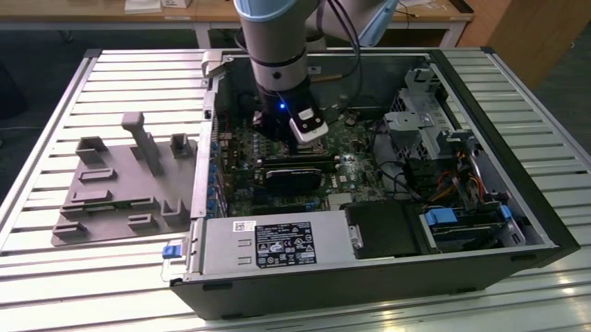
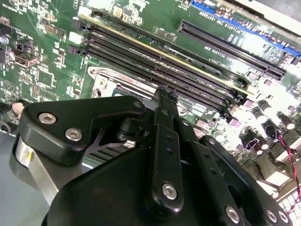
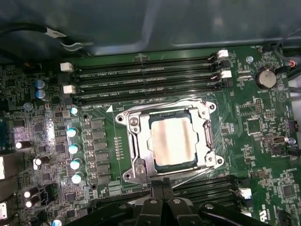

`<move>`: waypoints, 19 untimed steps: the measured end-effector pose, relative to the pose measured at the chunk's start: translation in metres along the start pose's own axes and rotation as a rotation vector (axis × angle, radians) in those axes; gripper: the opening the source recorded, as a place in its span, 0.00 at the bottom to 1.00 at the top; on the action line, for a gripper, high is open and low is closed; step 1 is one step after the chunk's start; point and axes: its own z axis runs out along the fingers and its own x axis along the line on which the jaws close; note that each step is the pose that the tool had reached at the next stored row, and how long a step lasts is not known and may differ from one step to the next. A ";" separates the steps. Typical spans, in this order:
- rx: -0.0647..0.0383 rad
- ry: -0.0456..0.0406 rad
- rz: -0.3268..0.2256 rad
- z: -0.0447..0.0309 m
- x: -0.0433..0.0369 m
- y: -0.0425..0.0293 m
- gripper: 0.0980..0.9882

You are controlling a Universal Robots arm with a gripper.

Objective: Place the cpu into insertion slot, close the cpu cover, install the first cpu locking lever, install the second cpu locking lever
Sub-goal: 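Install the second cpu locking lever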

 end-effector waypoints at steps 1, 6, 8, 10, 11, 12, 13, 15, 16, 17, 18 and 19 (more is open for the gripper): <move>-0.008 0.0011 0.001 0.0003 0.0001 -0.0008 0.01; -0.043 0.0066 0.005 0.0013 0.0001 -0.0065 0.01; -0.057 0.0085 0.007 0.0016 -0.0001 -0.0091 0.01; -0.068 0.0102 0.009 0.0017 -0.0003 -0.0121 0.01; -0.073 0.0110 0.009 0.0018 -0.0004 -0.0136 0.01; -0.078 0.0117 0.010 0.0019 -0.0005 -0.0151 0.01; -0.083 0.0124 0.011 0.0020 -0.0006 -0.0168 0.01; -0.092 0.0138 0.012 0.0020 -0.0008 -0.0200 0.01; -0.096 0.0145 0.013 0.0020 -0.0010 -0.0216 0.01; -0.101 0.0152 0.014 0.0020 -0.0010 -0.0231 0.01; -0.107 0.0162 0.015 0.0021 -0.0010 -0.0243 0.01; -0.117 0.0175 0.016 0.0023 -0.0008 -0.0252 0.01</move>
